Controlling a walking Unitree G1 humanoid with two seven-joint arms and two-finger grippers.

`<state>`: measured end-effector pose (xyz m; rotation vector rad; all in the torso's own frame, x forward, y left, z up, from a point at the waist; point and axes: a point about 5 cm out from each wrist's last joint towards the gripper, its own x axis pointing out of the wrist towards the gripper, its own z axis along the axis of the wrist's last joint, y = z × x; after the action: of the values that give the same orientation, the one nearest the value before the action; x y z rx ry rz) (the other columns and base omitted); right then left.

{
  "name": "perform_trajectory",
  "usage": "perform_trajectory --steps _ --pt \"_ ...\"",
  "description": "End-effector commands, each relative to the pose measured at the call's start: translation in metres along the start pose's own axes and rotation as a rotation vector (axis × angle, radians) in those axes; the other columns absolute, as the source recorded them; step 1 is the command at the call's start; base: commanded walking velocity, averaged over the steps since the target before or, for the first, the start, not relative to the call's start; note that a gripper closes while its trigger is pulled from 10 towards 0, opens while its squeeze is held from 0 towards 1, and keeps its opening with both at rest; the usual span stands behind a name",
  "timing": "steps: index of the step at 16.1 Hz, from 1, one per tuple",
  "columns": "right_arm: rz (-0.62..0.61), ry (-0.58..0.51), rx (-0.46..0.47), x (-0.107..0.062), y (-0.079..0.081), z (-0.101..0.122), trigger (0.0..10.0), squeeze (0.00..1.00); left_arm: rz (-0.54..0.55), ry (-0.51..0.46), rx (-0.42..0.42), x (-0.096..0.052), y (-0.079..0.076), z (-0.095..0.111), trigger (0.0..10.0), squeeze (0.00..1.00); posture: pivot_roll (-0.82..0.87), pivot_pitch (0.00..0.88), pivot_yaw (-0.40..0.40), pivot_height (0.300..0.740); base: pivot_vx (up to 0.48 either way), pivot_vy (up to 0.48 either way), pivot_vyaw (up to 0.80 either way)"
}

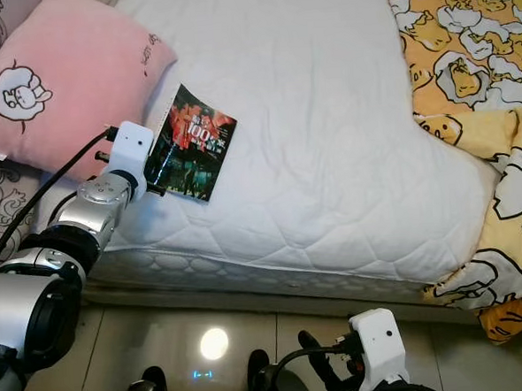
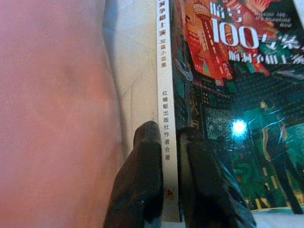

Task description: Clean up the room

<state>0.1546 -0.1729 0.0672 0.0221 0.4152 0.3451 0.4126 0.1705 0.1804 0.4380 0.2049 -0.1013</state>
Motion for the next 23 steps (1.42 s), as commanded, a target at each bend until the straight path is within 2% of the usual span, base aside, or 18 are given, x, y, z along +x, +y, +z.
perform_trajectory --steps 1,3,5,8,10,11,12,13,14,15,16,17,18,19,20,21,22,23 --pt "-0.019 0.051 0.009 -0.005 -0.002 -0.009 10.0 0.0 0.022 0.017 0.024 0.0 0.003 0.001 10.0 1.0 -0.17 0.334 -0.149 0.74 0.0 0.0 0.0" --pt "-0.03 0.059 0.012 -0.009 -0.003 -0.012 10.0 0.0 0.055 0.024 0.061 0.0 0.009 0.0 10.0 1.0 -0.17 0.332 -0.141 0.74 0.0 0.0 0.0" --pt "-0.037 0.066 0.015 -0.01 -0.004 -0.014 10.0 0.0 0.079 0.014 0.03 -0.001 0.014 0.003 10.0 1.0 -0.17 0.329 -0.14 0.74 0.0 0.0 0.0" --pt "-0.038 0.062 0.012 -0.002 -0.005 -0.014 10.0 0.0 0.061 0.009 0.038 0.0 0.008 0.004 10.0 1.0 -0.14 0.299 -0.128 0.74 0.0 0.0 0.0" --pt "-0.047 0.01 0.005 0.014 -0.006 -0.007 10.0 0.0 0.074 -0.079 0.051 0.0 0.012 0.019 10.0 1.0 -0.12 0.235 -0.09 0.74 0.0 0.0 0.0" --pt "-0.078 -0.032 0.008 0.018 -0.009 0.0 10.0 0.0 0.039 -0.124 0.058 0.0 0.009 0.026 10.0 1.0 -0.09 0.204 -0.07 0.74 0.0 0.0 0.0" --pt "-0.161 -0.128 0.013 0.03 -0.017 0.014 10.0 0.0 -0.072 -0.212 0.045 -0.001 -0.005 0.031 10.0 1.0 -0.04 0.115 -0.021 0.74 0.0 0.0 0.0" --pt "-0.191 -0.16 0.014 0.034 -0.02 0.019 10.0 0.0 -0.109 -0.239 0.043 -0.002 -0.011 0.029 10.0 1.0 -0.04 0.101 -0.013 0.74 0.0 0.0 0.0" --pt "-0.262 -0.215 0.017 0.04 -0.029 0.027 10.0 0.0 -0.182 -0.268 0.006 -0.005 -0.025 0.021 10.0 1.0 -0.01 0.064 0.009 0.74 0.0 0.0 0.0" --pt "-0.347 -0.262 0.025 0.047 -0.041 0.032 10.0 0.0 -0.241 -0.303 -0.077 -0.013 -0.049 0.0 10.0 1.0 0.04 0.0 0.052 0.74 0.0 0.0 0.0" --pt "-0.385 -0.277 0.034 0.049 -0.048 0.033 10.0 0.0 -0.279 -0.3 -0.129 -0.02 -0.066 -0.014 10.0 1.0 0.04 0.0 0.057 0.74 0.0 0.0 0.0" --pt "-0.437 -0.293 0.071 0.056 -0.058 0.033 10.0 0.0 -0.297 -0.287 -0.203 -0.035 -0.09 -0.038 10.0 1.0 0.08 0.0 0.063 0.74 0.0 0.0 0.0" --pt "-0.455 -0.302 0.088 0.059 -0.061 0.033 10.0 0.0 -0.296 -0.286 -0.241 -0.041 -0.097 -0.045 10.0 1.0 0.08 0.0 0.061 0.74 0.0 0.0 0.0" --pt "-0.475 -0.32 0.129 0.062 -0.065 0.034 10.0 0.0 -0.236 -0.288 -0.338 -0.049 -0.102 -0.053 10.0 1.0 0.09 0.0 0.054 0.74 0.0 0.0 0.0" --pt "-0.48 -0.322 0.161 0.067 -0.067 0.034 10.0 0.0 -0.184 -0.29 -0.399 -0.061 -0.109 -0.066 10.0 1.0 0.09 0.0 0.027 0.74 0.0 -0.33 0.0" --pt "-0.446 -0.299 0.126 0.073 -0.061 0.033 10.0 0.0 -0.246 -0.269 -0.402 -0.067 -0.124 -0.077 10.0 1.0 0.09 0.0 0.003 0.74 0.0 -0.472 0.0" --pt "-0.432 -0.293 0.111 0.076 -0.058 0.034 10.0 0.0 -0.263 -0.262 -0.397 -0.067 -0.127 -0.079 10.0 1.0 0.09 0.0 0.0 0.74 0.0 -0.472 0.0" --pt "-0.419 -0.287 0.097 0.078 -0.056 0.033 10.0 0.0 -0.258 -0.252 -0.402 -0.064 -0.127 -0.08 10.0 0.0 0.09 0.007 0.001 0.74 0.0 -0.472 0.0"
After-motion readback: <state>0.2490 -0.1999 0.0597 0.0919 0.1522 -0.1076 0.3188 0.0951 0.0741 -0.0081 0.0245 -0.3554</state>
